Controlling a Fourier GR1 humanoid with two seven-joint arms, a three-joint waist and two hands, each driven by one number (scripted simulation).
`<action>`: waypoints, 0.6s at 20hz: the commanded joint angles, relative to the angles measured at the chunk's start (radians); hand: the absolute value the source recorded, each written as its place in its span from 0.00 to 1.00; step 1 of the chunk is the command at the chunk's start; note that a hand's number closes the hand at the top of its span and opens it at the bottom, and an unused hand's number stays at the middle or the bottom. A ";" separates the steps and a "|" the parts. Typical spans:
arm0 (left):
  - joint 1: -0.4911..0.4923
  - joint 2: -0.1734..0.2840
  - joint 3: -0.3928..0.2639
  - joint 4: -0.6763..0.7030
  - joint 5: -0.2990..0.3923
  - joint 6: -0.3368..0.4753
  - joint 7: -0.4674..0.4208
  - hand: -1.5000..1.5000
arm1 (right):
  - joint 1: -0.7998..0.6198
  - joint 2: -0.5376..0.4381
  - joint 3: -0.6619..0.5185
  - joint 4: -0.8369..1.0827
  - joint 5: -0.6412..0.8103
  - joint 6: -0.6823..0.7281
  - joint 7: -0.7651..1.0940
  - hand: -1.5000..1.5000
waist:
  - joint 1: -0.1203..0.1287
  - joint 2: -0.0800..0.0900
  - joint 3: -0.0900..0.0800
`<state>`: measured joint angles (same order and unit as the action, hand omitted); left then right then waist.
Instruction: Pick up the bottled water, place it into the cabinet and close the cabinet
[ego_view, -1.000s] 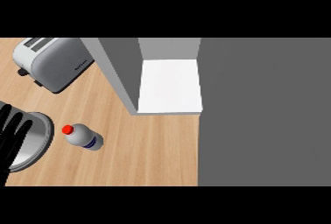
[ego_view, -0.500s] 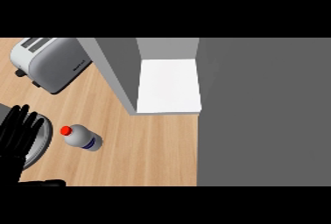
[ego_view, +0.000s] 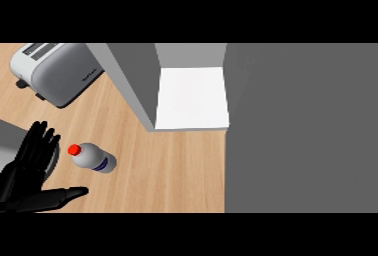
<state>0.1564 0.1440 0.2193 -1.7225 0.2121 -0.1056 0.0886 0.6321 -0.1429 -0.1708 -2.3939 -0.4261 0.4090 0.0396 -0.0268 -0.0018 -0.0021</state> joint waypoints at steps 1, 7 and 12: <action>-0.063 -0.003 -0.002 0.134 -0.047 0.010 -0.057 0.00 | 0.079 -0.001 -0.026 -0.210 -0.171 -0.007 0.063 0.00 | -0.003 0.000 0.000; -0.088 0.007 0.033 0.364 -0.051 -0.037 -0.192 0.00 | 0.113 -0.022 -0.071 -0.168 -0.223 0.027 0.015 0.00 | 0.000 0.001 0.000; -0.183 -0.006 0.045 0.541 -0.077 -0.008 -0.258 0.00 | 0.148 -0.035 -0.064 -0.187 -0.219 0.052 0.001 0.00 | -0.005 0.003 -0.001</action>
<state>0.0236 0.1500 0.2538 -1.3115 0.1588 -0.1311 -0.1000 0.7124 -0.1740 -0.2190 -2.3849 -0.4670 0.4752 -0.0342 -0.0309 -0.0006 -0.0023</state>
